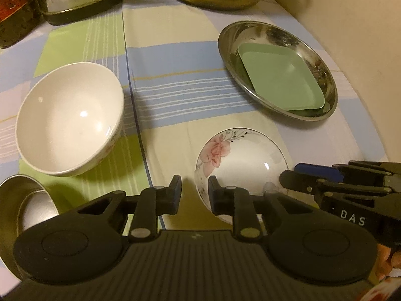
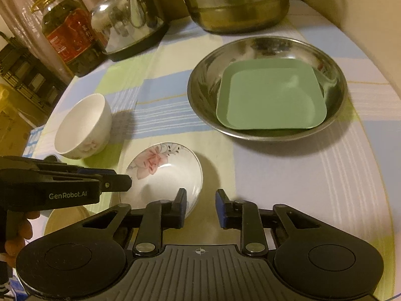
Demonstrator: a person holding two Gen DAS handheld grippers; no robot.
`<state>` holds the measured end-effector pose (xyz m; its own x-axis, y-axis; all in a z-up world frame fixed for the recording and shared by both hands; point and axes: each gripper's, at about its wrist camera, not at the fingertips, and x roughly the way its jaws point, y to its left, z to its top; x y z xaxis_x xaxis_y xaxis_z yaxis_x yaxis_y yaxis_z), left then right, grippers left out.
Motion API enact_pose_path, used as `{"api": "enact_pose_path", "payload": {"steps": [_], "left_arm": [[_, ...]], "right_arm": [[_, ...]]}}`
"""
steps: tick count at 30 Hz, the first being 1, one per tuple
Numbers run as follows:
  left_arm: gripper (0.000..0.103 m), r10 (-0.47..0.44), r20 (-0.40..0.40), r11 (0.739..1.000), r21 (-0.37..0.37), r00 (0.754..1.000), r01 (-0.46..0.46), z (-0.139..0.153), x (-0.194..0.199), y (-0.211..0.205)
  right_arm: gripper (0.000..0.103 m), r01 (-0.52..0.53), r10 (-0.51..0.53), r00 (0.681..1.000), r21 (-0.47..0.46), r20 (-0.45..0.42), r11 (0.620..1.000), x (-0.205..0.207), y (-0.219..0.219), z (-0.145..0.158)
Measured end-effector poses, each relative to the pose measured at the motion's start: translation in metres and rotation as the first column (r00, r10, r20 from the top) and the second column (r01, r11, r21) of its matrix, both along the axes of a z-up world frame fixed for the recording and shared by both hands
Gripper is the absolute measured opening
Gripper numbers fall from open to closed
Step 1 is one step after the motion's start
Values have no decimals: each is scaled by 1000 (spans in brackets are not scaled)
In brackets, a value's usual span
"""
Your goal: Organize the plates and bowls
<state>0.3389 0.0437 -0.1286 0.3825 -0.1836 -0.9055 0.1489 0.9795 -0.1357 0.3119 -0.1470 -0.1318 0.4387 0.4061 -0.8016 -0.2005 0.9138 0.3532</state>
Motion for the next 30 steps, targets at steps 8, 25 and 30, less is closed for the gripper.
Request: {"api": "enact_pose_path", "payload": {"steps": [8,25,30], "left_arm": [[17,-11,-30,1000,-17,999,11,-9,6,0],[11,-26,-26,999,-21,999,26,-10,5,-5],[11,-34,-16,999,-22,999,33,-5,3,-7]], "right_arm": [[16,9,-9,1000,-4,-16,1000,4,5,-4],[7,-4,4,1000,-33,-20,999,6,11,-3],[7,4,-4,1000,-31,-15,1000,5,8,1]]}}
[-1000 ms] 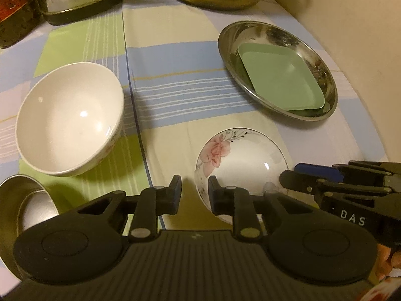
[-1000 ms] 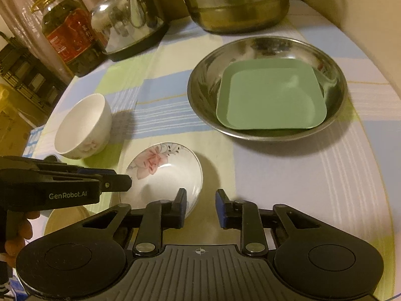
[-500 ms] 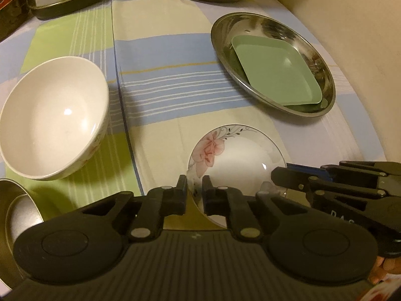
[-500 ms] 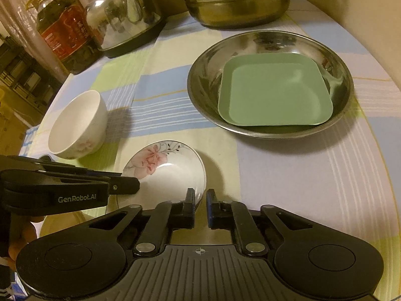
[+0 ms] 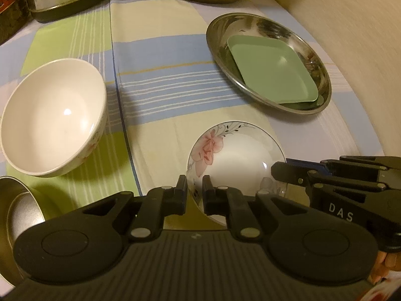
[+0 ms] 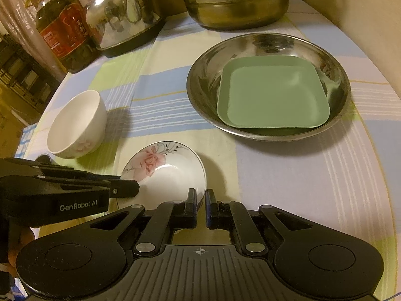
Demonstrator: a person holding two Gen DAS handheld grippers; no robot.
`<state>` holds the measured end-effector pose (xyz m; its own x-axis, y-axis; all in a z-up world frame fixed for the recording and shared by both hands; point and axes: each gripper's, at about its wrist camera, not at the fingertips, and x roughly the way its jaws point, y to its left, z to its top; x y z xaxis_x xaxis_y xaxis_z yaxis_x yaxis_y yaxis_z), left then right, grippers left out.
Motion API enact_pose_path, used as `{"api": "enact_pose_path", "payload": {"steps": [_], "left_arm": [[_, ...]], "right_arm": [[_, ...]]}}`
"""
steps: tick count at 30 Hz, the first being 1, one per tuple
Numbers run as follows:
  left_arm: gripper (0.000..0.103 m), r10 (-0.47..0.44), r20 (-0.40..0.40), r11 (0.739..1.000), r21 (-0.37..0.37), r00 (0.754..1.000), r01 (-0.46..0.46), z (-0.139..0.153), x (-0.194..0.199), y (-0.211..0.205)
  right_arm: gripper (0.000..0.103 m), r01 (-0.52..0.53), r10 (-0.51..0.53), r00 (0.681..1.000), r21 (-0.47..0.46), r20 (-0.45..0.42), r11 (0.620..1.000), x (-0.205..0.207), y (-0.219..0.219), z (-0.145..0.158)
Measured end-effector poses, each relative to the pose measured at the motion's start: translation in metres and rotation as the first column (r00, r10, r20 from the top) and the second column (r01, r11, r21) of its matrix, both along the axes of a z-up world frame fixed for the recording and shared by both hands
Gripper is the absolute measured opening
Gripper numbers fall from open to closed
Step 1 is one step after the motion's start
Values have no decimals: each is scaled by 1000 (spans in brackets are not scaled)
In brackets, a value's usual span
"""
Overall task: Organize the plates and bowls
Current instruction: 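Carry the floral saucer and lower it onto the green plate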
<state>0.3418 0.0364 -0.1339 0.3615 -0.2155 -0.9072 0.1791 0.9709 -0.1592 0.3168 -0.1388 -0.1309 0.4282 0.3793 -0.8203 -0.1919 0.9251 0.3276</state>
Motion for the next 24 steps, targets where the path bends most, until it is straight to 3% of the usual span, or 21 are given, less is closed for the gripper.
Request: {"api": "enact_pose_path", "payload": {"steps": [13,24], "left_arm": [[11,-15,57,1000,-22,998,16,32,-4,-6],[11,-70,105,996,-43,992,75,45,15,-27]], "right_arm": [[7,20,-20,1000,17,21,1000,-4,-13,27],[7,83,-83,996,10,43,996,6,-32,42]]}}
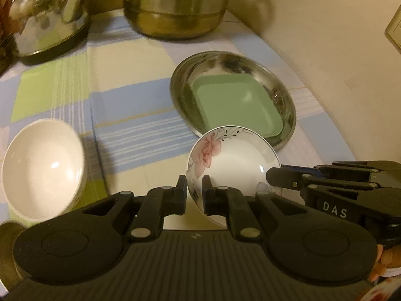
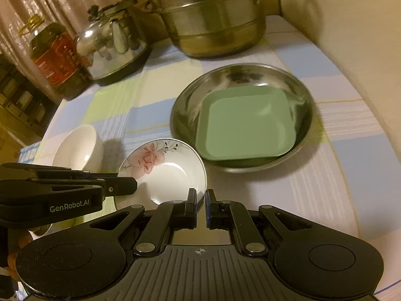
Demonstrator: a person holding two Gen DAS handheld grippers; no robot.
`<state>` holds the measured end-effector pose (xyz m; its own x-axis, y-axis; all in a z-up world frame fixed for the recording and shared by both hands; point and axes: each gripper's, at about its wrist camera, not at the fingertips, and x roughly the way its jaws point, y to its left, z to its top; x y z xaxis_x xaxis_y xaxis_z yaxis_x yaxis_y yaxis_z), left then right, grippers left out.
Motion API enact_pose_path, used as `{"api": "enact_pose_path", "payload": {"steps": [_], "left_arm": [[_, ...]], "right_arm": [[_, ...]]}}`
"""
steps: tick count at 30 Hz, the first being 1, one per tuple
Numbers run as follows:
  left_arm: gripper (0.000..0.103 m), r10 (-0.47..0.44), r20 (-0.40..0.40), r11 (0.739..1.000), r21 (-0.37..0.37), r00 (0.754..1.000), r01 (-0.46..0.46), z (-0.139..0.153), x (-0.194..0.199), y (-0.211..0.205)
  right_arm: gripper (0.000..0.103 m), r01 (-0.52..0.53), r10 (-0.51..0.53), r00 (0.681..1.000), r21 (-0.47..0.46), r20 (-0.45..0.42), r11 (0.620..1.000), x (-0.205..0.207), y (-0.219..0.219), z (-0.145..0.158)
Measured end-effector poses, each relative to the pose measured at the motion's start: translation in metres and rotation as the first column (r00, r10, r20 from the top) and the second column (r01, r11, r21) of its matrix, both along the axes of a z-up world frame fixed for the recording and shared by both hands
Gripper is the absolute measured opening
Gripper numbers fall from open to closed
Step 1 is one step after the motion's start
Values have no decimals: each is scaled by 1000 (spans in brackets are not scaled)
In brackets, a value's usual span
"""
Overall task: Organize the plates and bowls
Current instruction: 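Carry the floral saucer and lower it onto the green plate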
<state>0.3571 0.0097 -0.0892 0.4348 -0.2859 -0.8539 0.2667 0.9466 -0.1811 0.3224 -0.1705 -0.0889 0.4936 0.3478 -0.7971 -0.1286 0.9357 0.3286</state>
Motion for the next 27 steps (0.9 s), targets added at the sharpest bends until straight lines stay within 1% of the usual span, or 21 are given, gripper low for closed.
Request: {"api": "enact_pose_path", "payload": {"steps": [12,20,27], "left_arm": [[11,-53,17,998,-25,998,54,1,35,-29],[11,-82,20,996,-28,996,83,-4,60,-46],[11,-83,7,996,-22,997,83,-14,80,-55]], "right_arm": [[7,72,-71,997,-28,36,997,29,-24,5],[7,108,-106,994,-48,41,993,52,-41,0],[7,120,-118,993,-58,32,991,73,-49,-9]]}}
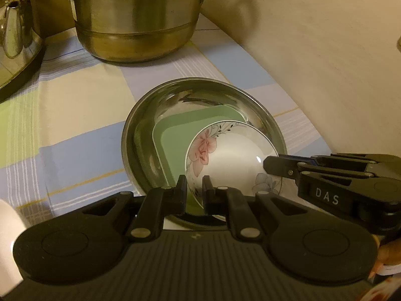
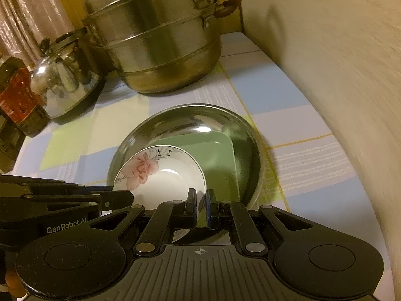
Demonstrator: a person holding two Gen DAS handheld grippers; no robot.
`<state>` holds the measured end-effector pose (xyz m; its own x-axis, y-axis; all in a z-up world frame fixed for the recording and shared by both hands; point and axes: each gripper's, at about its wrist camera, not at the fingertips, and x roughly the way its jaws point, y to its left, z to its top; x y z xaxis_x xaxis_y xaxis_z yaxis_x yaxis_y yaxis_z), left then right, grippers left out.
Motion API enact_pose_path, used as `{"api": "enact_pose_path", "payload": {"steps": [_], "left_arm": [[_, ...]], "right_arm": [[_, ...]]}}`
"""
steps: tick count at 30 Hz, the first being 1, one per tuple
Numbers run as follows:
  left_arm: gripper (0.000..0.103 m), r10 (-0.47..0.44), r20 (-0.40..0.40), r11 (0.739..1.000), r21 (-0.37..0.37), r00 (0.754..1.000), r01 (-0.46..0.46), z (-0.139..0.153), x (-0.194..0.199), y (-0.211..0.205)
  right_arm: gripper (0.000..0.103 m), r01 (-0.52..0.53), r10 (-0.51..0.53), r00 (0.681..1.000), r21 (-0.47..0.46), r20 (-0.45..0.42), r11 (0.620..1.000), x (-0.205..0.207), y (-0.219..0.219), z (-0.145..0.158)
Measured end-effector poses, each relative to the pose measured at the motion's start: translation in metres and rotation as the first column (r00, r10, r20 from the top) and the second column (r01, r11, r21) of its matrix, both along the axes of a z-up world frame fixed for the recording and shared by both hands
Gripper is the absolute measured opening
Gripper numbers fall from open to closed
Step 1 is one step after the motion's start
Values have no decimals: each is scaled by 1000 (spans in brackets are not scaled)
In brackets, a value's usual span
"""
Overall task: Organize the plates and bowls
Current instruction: 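Carry the floral saucer and lower it onto the green plate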
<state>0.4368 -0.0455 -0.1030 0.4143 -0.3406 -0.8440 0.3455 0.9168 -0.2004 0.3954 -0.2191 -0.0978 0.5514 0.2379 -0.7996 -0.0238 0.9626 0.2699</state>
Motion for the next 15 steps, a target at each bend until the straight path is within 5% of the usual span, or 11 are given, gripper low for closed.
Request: {"api": "enact_pose_path", "payload": {"steps": [15], "left_arm": [[11,12,-28,1000,25,1000,-11,-23,26,-11]], "right_arm": [[7,3,-3,999,-14,-41,1000,29,-4,-27]]}}
